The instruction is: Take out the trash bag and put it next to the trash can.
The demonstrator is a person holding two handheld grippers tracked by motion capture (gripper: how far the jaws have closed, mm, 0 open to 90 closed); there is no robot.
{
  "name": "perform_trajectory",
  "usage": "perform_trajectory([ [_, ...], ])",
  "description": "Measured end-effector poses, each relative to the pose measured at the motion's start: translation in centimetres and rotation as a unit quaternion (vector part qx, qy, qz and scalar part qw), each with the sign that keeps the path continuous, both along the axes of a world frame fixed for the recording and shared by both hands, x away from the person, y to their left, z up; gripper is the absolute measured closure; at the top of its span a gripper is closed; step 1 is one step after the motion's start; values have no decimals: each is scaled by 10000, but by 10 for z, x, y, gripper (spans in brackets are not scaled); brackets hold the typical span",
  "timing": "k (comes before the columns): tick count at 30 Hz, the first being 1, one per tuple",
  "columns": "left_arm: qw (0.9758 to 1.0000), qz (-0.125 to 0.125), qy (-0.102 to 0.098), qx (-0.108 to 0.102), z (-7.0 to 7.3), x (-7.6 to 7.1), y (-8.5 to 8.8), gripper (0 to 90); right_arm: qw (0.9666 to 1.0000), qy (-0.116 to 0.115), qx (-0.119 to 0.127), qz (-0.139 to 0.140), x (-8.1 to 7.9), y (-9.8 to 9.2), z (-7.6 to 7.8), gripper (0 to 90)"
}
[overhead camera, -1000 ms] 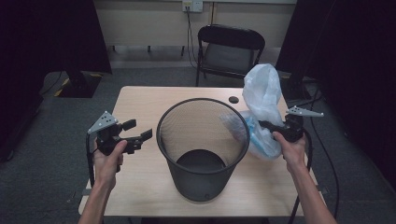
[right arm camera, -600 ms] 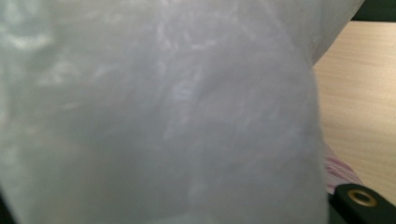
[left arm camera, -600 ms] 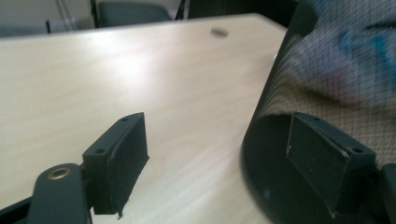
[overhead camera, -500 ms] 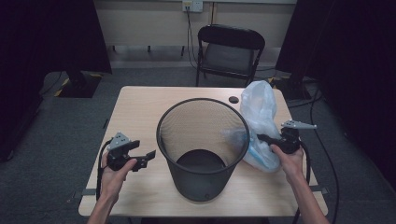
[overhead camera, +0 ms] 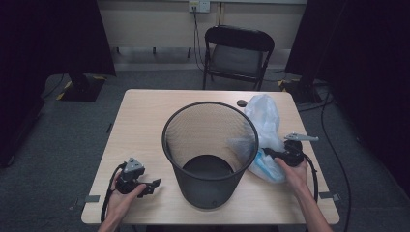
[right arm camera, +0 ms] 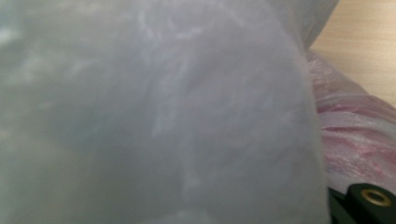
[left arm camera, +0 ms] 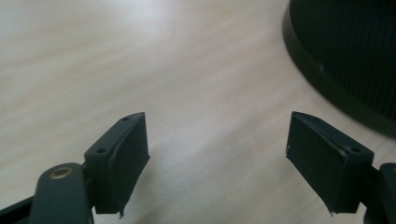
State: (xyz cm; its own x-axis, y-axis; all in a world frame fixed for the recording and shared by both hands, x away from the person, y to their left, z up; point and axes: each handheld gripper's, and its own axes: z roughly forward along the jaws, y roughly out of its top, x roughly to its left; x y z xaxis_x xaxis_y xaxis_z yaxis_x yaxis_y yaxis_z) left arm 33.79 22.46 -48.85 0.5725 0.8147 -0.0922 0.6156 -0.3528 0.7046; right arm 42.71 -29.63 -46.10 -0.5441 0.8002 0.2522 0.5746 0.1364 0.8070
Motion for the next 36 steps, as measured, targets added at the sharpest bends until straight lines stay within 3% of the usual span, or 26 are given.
perform_trajectory([
  [2,9998,-127,25,-154,-2,0,-3,208,10000,1,-16,7,4,-1,-5,775],
  [3,9999,-139,21,-98,-3,0,-4,208,10000,-9,-33,4,6,-1,-6,776],
  [5,9995,-163,-105,262,-5,-1,-9,208,10000,-27,-69,-37,11,-2,-8,776],
  [7,9988,-165,-197,413,-5,0,-12,206,9999,-32,-88,-91,17,-2,-10,775],
  [13,9990,-15,-235,379,-8,1,-18,147,9994,-46,-94,-329,46,1,-13,773],
  [21,9989,57,-352,294,-13,3,-20,84,9984,-89,-99,-549,72,2,-16,755],
  [23,9989,97,-344,311,-13,4,-21,76,9979,-123,-245,-589,76,4,-15,753],
  [25,9989,120,-344,297,-13,4,-21,74,9970,-159,-549,-522,78,8,-14,751],
  [26,9989,114,-341,310,-13,4,-21,74,9971,-136,-532,-526,78,9,-13,746],
  [28,9989,126,-331,294,-13,3,-22,74,9979,-69,-347,-535,77,6,-13,702],
  [30,9989,119,-337,296,-13,4,-22,72,9983,6,-202,-551,75,5,-9,558],
  [33,9989,92,-326,314,-13,4,-22,67,9975,-19,-417,-565,69,9,3,424],
  [36,9989,90,-325,316,-12,5,-22,66,9972,-68,-446,-597,63,10,13,332],
])
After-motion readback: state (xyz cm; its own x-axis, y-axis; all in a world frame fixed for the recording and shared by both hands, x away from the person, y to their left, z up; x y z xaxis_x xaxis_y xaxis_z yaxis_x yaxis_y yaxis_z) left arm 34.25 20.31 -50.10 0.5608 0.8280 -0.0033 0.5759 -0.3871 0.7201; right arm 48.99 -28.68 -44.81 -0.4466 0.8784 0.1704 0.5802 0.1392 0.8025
